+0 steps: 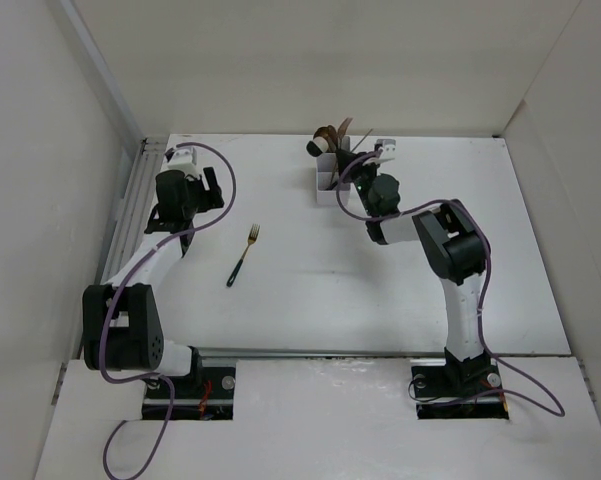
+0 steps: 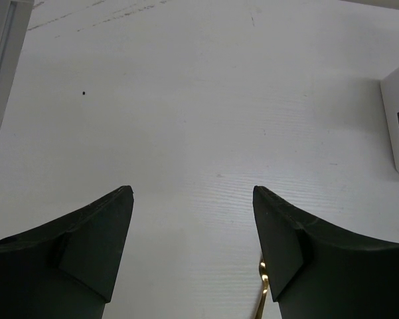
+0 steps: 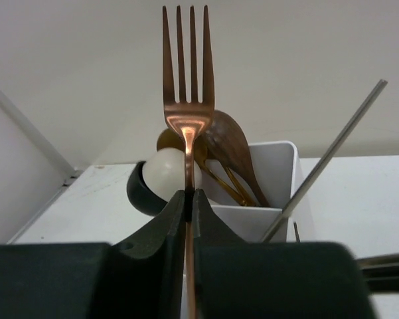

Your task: Sort the eating utensils into containers

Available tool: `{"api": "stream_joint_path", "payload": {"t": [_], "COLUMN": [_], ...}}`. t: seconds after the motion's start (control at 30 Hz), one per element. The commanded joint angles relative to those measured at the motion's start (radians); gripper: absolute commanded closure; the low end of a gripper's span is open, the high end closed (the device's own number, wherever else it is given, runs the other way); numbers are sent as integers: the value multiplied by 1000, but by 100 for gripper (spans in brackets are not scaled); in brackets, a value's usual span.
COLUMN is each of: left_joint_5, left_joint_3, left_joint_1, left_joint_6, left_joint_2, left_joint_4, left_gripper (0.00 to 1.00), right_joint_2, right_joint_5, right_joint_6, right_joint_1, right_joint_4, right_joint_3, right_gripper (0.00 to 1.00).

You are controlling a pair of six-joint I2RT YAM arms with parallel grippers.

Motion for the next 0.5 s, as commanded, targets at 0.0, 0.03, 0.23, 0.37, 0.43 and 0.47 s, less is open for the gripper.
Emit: {"api": "stream_joint_path", "payload": {"t": [0.0,0.03,0.23,0.37,0.43,0.47], "left_joint_5": [22,22,22,31,40,40], "left_joint_3": [47,47,38,29,20,20], "left_joint_1": [12,12,12,12,12,12], "left_joint_6": [-9,-9,-9,-9,-9,-9], "left_joint_2": [-7,-7,-18,-27,-27,-38], "left_joint_4": [40,40,40,40,40,40], "left_gripper": [30,30,30,30,30,30], "right_joint_2": [-23,-23,-61,-71,-98,-98], "right_joint_5": [-14,-14,-5,-5,-5,-17], "right_joint_6": [-17,-17,-17,-17,-17,-17], "right_joint_1": [9,9,9,9,9,9], "right_joint_4": [207,207,216,240,240,250], "right_joint_3": [-18,-41,-111,-136,-145,-154], "right_gripper": [86,83,76,67,64,64]}}
